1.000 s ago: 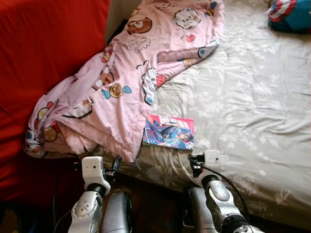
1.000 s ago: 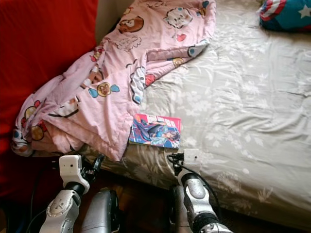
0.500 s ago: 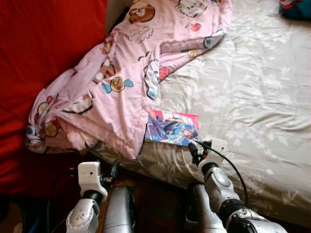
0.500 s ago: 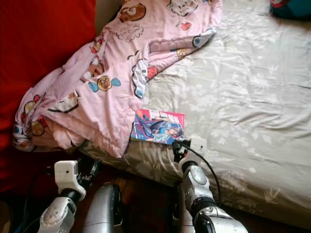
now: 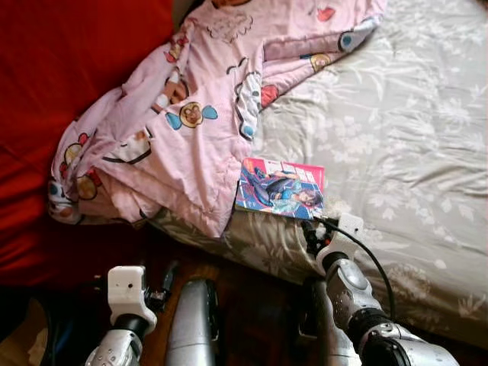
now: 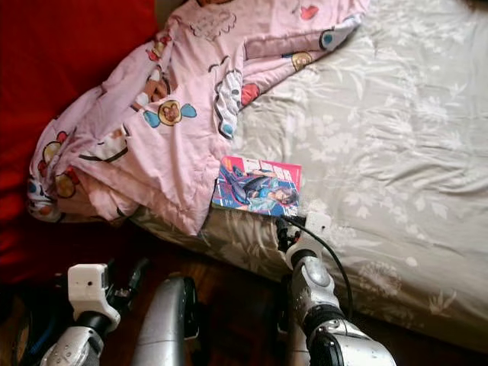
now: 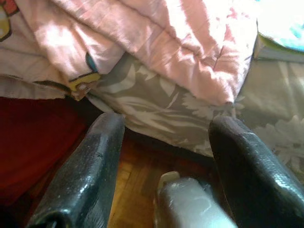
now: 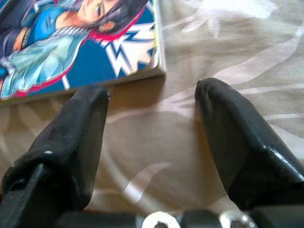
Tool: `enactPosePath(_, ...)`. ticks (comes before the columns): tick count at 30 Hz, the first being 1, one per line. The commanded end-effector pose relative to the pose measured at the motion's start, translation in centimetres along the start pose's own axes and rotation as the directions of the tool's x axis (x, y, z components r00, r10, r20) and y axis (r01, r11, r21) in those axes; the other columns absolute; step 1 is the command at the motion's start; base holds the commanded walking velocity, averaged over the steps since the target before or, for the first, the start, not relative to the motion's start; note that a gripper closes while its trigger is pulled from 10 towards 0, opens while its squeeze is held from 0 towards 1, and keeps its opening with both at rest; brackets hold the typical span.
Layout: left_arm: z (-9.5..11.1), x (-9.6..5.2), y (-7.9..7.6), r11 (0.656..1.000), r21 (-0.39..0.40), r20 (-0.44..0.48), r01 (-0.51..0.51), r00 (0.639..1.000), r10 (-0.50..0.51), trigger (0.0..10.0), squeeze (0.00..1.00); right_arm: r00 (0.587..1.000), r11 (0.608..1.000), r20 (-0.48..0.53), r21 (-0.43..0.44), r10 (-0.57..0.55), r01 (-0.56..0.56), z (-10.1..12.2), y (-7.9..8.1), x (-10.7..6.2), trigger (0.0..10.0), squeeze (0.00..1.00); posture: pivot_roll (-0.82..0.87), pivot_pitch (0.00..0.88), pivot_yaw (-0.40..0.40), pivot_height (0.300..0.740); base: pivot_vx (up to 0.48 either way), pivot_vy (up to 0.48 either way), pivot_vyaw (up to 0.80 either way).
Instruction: Clean up the room
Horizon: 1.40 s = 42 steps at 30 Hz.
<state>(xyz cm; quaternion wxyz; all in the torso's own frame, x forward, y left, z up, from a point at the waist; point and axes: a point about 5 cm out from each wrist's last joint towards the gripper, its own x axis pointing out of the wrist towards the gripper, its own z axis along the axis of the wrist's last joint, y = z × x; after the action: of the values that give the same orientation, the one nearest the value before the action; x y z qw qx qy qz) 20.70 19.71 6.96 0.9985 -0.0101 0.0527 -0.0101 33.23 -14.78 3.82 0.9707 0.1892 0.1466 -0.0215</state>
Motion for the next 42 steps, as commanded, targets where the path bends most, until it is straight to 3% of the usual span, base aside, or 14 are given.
enactPosePath(1, -0.8, -1.0, 0.4, 1.0, 0.029, -0.06, -0.008, 0.998, 0.009, 10.0, 0.0, 1.0, 0.999, -0.005, 0.035, -0.007, 0.007, -0.6, -0.1, -0.2, 10.0, 0.0, 0.19, 0.432, 0.13, 0.597, 0.0, 0.0, 0.0)
enactPosePath(7, -0.6, -1.2, 0.3, 0.999, 0.037, -0.068, -0.002, 0.998, 0.004, 10.0, 0.0, 0.998, 0.997, 0.055, 0.072, 0.009, -0.013, 0.6, -0.2, 0.0, 10.0, 0.0, 0.2, 0.438, 0.138, 0.597, 0.0, 0.0, 0.0)
enactPosePath(18, -0.5, -1.8, 0.4, 0.999, 0.048, -0.086, 0.006, 0.996, -0.002, 10.0, 0.0, 0.998, 0.992, 0.06, 0.117, 0.031, -0.038, 0.7, -0.4, 0.0, 10.0, 0.0, 0.21, 0.443, 0.149, 0.597, 0.0, 0.0, 0.0)
enactPosePath(27, 0.0, -2.9, 0.5, 0.996, 0.083, -0.099, 0.023, 0.995, -0.015, 10.0, 0.0, 0.998, 0.957, 0.032, 0.284, 0.046, -0.053, 0.4, -0.6, 0.1, 10.0, 0.0, 0.25, 0.467, 0.179, 0.597, 0.0, 0.0, 0.0)
enactPosePath(32, 0.0, -3.3, 0.5, 0.995, 0.095, -0.112, 0.031, 0.994, -0.021, 10.0, 0.0, 0.997, 0.94, 0.01, 0.334, 0.072, -0.071, -0.3, -0.7, -0.1, 10.0, 0.0, 0.26, 0.479, 0.187, 0.597, 0.0, 0.0, 0.0)
enactPosePath(42, 0.3, -4.2, 0.3, 0.993, 0.108, -0.126, 0.044, 0.992, -0.03, 10.0, 0.0, 1.0, 0.902, 0.021, 0.431, 0.002, -0.011, -0.6, -2.2, -0.6, 10.0, 0.0, 0.27, 0.497, 0.202, 0.597, 0.0, 0.0, 0.0)
